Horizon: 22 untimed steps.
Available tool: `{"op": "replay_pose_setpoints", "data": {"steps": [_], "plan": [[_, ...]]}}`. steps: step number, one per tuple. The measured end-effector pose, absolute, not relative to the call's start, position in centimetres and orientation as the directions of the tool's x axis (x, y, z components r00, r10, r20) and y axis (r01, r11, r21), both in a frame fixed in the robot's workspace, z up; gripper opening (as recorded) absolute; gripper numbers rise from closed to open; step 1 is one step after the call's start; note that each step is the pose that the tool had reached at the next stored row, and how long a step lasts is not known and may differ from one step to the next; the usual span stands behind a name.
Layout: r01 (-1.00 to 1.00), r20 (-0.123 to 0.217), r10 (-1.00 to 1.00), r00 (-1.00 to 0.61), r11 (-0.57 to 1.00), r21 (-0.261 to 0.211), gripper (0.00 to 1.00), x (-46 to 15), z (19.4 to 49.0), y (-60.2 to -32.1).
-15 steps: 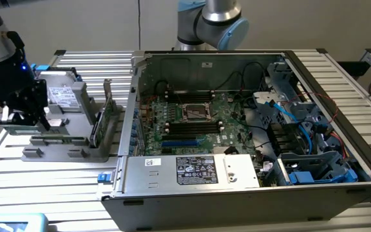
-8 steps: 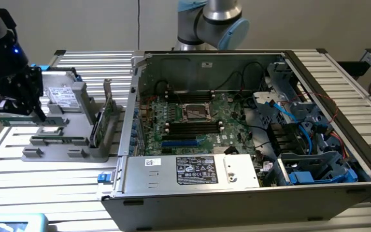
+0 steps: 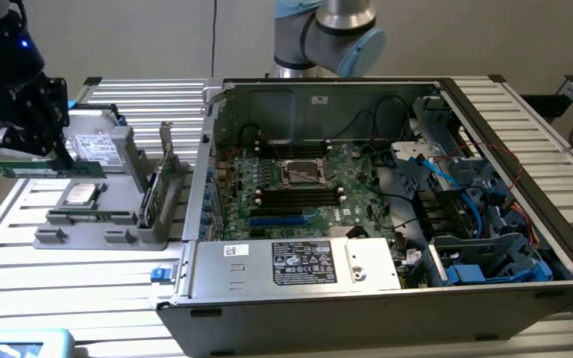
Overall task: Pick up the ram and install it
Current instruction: 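Pick up the ram and move it above insertion slot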
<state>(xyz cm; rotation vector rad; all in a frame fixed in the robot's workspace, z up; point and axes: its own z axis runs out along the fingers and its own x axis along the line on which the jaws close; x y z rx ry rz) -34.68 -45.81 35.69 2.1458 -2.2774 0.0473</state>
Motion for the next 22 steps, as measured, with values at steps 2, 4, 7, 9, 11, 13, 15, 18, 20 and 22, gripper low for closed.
{"op": "replay_pose_setpoints", "data": {"steps": [2, 4, 7, 9, 11, 13, 15, 18, 20, 22], "plan": [[-0.998, 0.029, -0.998, -0.06, 0.059, -0.014, 0.12, -34.0, 36.5, -45.8], [-0.998, 0.029, -0.998, -0.06, 0.059, -0.014, 0.12, -33.2, 37.1, -45.9], [-0.998, 0.028, -0.998, -0.06, 0.059, -0.014, 0.12, -31.9, 37.9, -46.0], [-0.998, 0.027, -0.998, -0.06, 0.059, -0.014, 0.12, -30.9, 38.3, -46.0], [-0.998, 0.027, -0.998, -0.06, 0.059, -0.014, 0.12, -30.0, 38.7, -46.1], [-0.998, 0.027, -0.998, -0.06, 0.059, -0.014, 0.12, -29.1, 38.9, -46.1], [-0.998, 0.026, -0.998, -0.06, 0.059, -0.013, 0.12, -28.2, 39.1, -46.2], [-0.998, 0.027, -0.998, -0.06, 0.059, -0.013, 0.12, -26.9, 39.3, -46.2], [-0.998, 0.027, -0.998, -0.06, 0.059, -0.013, 0.12, -25.9, 39.5, -46.2], [-0.998, 0.027, -0.998, -0.06, 0.059, -0.013, 0.12, -25.1, 39.6, -46.3]]}}
